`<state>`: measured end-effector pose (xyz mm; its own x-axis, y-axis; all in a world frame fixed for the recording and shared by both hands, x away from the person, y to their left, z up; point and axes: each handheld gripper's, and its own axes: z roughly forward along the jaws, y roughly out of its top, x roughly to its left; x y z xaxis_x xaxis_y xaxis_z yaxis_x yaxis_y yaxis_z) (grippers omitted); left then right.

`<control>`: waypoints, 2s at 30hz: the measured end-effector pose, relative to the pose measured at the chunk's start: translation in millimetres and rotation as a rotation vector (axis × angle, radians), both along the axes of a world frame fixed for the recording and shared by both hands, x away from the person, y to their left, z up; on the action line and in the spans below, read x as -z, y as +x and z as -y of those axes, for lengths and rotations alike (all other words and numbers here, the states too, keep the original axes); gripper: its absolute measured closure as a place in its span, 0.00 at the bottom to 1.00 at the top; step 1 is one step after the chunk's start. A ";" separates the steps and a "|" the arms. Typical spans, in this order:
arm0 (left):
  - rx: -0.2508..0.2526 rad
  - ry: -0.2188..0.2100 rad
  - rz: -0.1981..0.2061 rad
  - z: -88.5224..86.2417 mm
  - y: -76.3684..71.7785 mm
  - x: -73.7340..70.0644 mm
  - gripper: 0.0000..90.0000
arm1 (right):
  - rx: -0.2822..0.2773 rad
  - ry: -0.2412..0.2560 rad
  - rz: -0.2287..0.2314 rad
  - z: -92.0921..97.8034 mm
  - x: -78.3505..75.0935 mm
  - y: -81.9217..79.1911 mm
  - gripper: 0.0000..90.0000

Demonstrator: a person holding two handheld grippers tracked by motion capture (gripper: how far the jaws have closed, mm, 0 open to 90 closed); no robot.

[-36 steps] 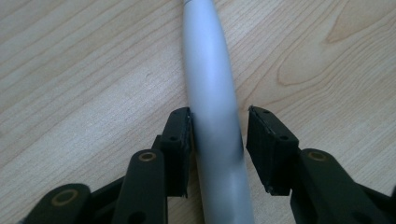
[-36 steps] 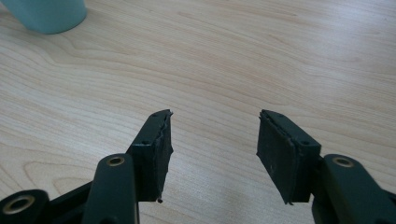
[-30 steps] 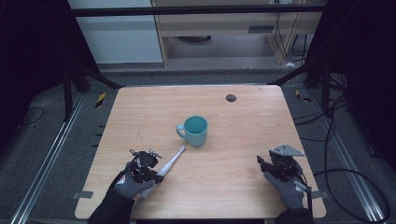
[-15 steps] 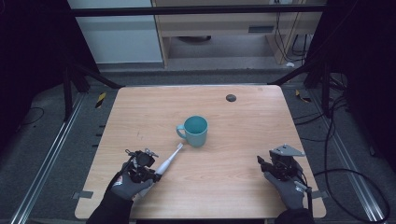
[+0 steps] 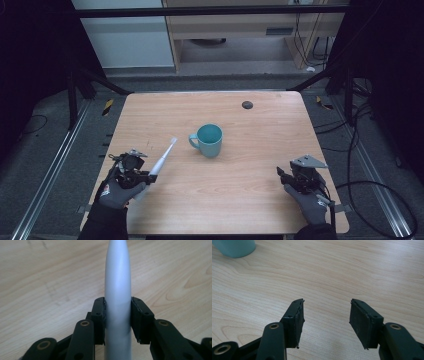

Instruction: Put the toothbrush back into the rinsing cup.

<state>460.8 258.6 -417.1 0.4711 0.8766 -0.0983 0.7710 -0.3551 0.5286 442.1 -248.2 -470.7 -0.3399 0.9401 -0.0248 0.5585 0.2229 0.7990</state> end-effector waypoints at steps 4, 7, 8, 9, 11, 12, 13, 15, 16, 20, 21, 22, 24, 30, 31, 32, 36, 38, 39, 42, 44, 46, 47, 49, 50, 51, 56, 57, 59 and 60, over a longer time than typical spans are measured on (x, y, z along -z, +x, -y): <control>-0.066 -0.045 0.085 -10.3 2.6 -12.1 0.73 | 0.001 -0.001 0.000 0.0 0.3 0.3 0.50; -0.104 -0.067 0.152 -12.2 6.7 -18.8 0.73 | -0.001 -0.010 0.007 0.0 1.2 0.4 0.50; -0.104 -0.067 0.152 -12.2 6.7 -18.8 0.73 | -0.001 -0.010 0.007 0.0 1.2 0.4 0.50; -0.121 -0.072 0.187 -10.9 8.9 -22.1 0.73 | 0.000 -0.009 0.008 0.0 1.0 0.2 0.50; -0.130 -0.071 0.208 -9.7 9.9 -24.0 0.73 | 0.003 -0.004 0.008 -0.2 0.8 -0.1 0.49; -0.149 -0.078 0.247 -6.7 12.7 -28.5 0.73 | 0.004 -0.003 0.008 -0.2 1.0 -0.1 0.48; -0.158 -0.084 0.267 -5.2 14.5 -30.9 0.73 | 0.003 -0.004 0.011 -0.1 1.2 0.1 0.48; -0.169 -0.094 0.288 -3.1 17.4 -33.9 0.73 | 0.002 -0.005 0.011 -0.1 1.3 0.0 0.48; -0.177 -0.102 0.304 -1.1 20.2 -36.4 0.73 | 0.005 -0.005 0.013 -0.6 1.1 -0.4 0.47; -0.200 -0.124 0.365 8.6 32.1 -45.3 0.73 | 0.005 -0.001 0.016 -1.1 0.7 -0.7 0.47; -0.208 -0.145 0.385 14.5 38.7 -48.8 0.73 | 0.001 -0.003 0.017 -1.5 0.7 -0.7 0.46; -0.208 -0.145 0.385 14.5 38.7 -48.8 0.73 | 0.001 -0.003 0.017 -1.5 0.7 -0.7 0.46; -0.215 -0.167 0.419 24.7 47.7 -52.6 0.73 | -0.002 -0.010 0.022 -1.4 1.2 -0.2 0.45; -0.215 -0.215 0.473 47.8 64.5 -59.1 0.73 | 0.003 -0.010 0.027 0.1 2.1 -0.3 0.45; -0.215 -0.215 0.473 47.8 64.5 -59.1 0.73 | 0.003 -0.010 0.027 0.1 2.1 -0.3 0.45; -0.213 -0.228 0.488 56.9 69.3 -60.4 0.73 | 0.004 -0.013 0.030 0.9 2.1 -0.1 0.45; -0.207 -0.252 0.507 71.1 77.1 -60.2 0.73 | 0.005 -0.010 0.031 1.2 2.4 0.2 0.44; -0.205 -0.263 0.516 79.4 81.6 -59.2 0.73 | 0.006 -0.009 0.030 0.9 2.6 0.2 0.44; -0.204 -0.266 0.520 83.2 83.8 -58.6 0.73 | 0.006 -0.010 0.030 0.7 2.9 0.3 0.44; -0.198 -0.271 0.529 94.1 90.0 -56.3 0.73 | 0.006 -0.009 0.030 0.5 3.3 0.4 0.44; -0.192 -0.279 0.531 103.2 95.4 -54.1 0.73 | 0.004 -0.007 0.033 0.4 3.3 0.4 0.44; -0.191 -0.286 0.540 108.6 98.0 -52.7 0.73 | 0.004 -0.008 0.035 0.2 3.4 0.3 0.44; -0.191 -0.290 0.544 111.3 99.0 -52.3 0.73 | 0.004 -0.008 0.036 0.2 3.5 0.3 0.44; -0.191 -0.293 0.550 113.6 99.7 -52.2 0.73 | 0.004 -0.010 0.036 0.4 3.7 0.4 0.44; -0.192 -0.297 0.557 116.3 100.5 -52.4 0.73 | 0.005 -0.009 0.036 0.4 3.8 0.5 0.44; -0.194 -0.302 0.562 118.4 101.0 -52.9 0.73 | 0.007 -0.004 0.033 0.4 3.9 0.4 0.44; -0.187 -0.323 0.580 130.3 103.2 -55.2 0.73 | 0.007 -0.005 0.039 1.1 4.0 0.7 0.44; -0.187 -0.323 0.580 130.3 103.2 -55.2 0.73 | 0.007 -0.005 0.039 1.1 4.0 0.7 0.44; -0.183 -0.324 0.585 134.8 103.9 -55.0 0.73 | 0.006 -0.006 0.042 0.9 4.0 0.7 0.44; -0.187 -0.329 0.595 139.1 103.9 -54.4 0.73 | 0.007 -0.006 0.042 0.8 4.0 0.7 0.44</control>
<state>564.6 119.5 -362.7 0.3710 0.9173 -0.1444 0.3499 0.0060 0.9368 442.8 -248.9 -474.7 -0.3323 0.9421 -0.0445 0.5263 0.2243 0.8202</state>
